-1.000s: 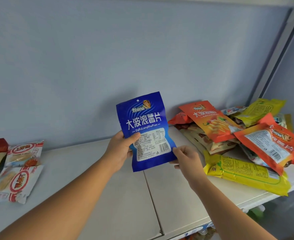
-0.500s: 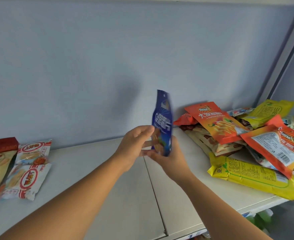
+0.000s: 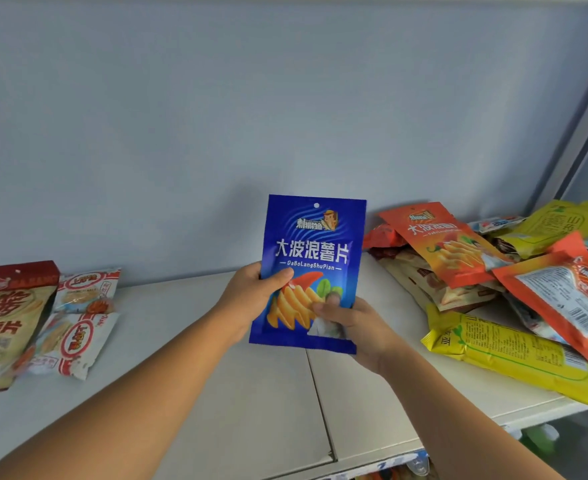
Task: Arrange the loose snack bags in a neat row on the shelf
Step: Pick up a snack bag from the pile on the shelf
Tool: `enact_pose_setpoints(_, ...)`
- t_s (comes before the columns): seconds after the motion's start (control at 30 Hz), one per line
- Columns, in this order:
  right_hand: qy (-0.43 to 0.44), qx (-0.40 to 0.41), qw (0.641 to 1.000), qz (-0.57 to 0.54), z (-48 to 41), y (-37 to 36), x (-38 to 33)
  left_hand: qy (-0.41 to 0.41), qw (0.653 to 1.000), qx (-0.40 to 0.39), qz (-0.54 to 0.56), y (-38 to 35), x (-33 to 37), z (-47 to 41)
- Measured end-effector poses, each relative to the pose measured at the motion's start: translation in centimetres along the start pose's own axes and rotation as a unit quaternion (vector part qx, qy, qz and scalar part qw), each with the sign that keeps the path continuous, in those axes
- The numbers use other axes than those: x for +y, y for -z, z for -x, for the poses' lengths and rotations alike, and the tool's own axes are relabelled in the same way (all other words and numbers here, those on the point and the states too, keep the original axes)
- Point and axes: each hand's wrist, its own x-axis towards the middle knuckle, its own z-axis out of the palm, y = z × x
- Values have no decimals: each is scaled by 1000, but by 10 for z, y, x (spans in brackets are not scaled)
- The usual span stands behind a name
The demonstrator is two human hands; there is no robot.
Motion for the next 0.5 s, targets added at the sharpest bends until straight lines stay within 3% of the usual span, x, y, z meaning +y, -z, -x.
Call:
enact_pose_setpoints(0.27, -5, -6, 996, 83, -15, -25, 24, 11, 990, 126, -54, 25, -15, 21)
enact_pose_setpoints(0.5, -14, -40, 986, 161, -36, -92, 53, 45, 970, 225, -82, 90, -32, 47)
